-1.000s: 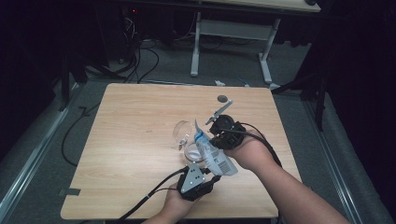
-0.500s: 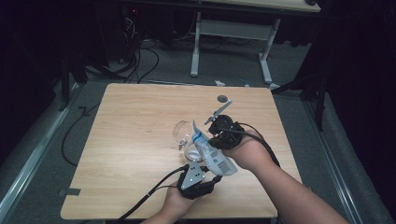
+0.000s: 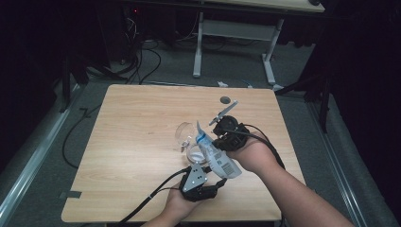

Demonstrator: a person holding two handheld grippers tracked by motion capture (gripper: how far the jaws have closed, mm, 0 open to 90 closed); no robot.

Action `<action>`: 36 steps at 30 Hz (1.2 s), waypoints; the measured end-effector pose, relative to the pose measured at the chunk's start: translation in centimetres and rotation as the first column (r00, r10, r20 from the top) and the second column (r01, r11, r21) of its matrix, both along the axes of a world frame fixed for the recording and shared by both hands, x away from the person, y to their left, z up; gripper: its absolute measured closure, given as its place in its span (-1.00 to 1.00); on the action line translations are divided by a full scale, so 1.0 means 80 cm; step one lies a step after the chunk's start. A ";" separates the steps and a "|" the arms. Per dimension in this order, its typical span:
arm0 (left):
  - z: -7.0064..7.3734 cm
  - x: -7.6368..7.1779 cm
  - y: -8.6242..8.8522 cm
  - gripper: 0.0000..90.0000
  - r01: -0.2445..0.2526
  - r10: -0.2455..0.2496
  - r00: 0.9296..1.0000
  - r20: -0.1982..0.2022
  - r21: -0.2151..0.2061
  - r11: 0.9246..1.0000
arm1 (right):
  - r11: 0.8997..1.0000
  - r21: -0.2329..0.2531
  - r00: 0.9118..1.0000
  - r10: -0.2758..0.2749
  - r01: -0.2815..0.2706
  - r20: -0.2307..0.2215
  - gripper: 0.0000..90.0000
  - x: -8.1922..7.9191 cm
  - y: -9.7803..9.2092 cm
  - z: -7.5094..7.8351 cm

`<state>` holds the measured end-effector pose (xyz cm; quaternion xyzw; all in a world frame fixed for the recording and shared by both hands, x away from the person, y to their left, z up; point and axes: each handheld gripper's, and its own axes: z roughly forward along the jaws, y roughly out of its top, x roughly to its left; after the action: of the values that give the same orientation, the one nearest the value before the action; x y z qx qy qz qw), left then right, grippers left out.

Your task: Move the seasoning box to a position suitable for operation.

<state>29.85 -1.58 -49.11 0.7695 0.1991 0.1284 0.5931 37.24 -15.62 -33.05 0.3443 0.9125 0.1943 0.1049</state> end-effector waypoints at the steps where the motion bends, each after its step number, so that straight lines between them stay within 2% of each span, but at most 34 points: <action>1: 0.000 0.000 0.000 -0.02 0.000 0.000 1.000 0.000 -0.001 1.000 | 1.000 0.003 1.000 0.000 0.000 -0.001 1.00 0.000 0.000 0.000; 5: 0.000 -0.001 0.002 -0.11 -0.005 0.005 1.000 0.006 -0.006 1.000 | 1.000 0.000 1.000 -0.001 0.001 0.000 1.00 0.000 0.000 0.001; 16: -0.003 -0.005 0.011 -0.19 -0.005 0.006 1.000 0.010 -0.017 1.000 | 1.000 -0.004 1.000 0.004 -0.004 -0.001 1.00 0.000 0.001 0.002; 36: -0.007 -0.005 0.015 -0.26 -0.002 0.002 1.000 -0.012 -0.033 0.999 | 1.000 -0.007 1.000 0.002 -0.002 -0.001 1.00 0.000 -0.001 0.000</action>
<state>29.44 -0.39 -49.70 0.7600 0.2055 0.1212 0.6045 37.23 -15.69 -33.05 0.3429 0.9137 0.1911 0.1052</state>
